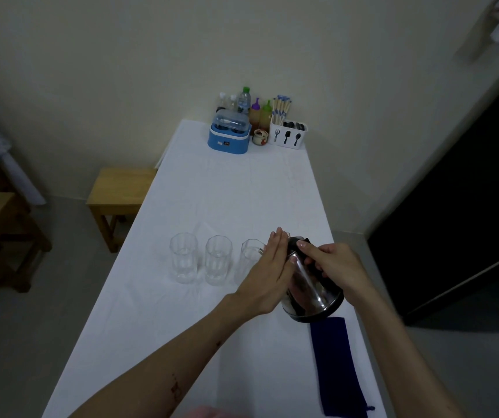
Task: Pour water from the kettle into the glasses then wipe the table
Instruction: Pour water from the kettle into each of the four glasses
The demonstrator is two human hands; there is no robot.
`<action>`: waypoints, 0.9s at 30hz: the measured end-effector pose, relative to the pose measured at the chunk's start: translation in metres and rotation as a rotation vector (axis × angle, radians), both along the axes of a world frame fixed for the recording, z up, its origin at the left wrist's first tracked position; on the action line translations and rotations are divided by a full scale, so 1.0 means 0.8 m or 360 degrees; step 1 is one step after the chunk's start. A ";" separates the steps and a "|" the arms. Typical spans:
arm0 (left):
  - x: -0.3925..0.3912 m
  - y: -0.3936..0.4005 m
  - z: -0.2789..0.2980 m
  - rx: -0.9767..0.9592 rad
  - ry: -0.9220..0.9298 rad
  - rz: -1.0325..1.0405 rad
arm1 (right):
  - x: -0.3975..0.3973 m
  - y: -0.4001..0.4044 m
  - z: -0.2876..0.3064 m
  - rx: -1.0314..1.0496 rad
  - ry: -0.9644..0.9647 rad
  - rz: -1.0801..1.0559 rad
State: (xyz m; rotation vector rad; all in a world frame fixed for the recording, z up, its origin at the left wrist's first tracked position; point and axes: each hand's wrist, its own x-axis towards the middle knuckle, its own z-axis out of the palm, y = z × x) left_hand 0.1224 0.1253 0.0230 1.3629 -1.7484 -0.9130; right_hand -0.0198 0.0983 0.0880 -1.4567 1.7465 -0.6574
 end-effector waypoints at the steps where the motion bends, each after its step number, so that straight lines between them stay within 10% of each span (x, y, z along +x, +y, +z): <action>1: 0.000 0.000 0.000 -0.0001 -0.0004 -0.0002 | 0.000 0.001 0.000 0.0000 0.0001 0.0000; 27: 0.004 0.004 -0.001 -0.0059 -0.0064 -0.0056 | 0.000 0.011 0.004 0.0021 -0.0026 -0.0059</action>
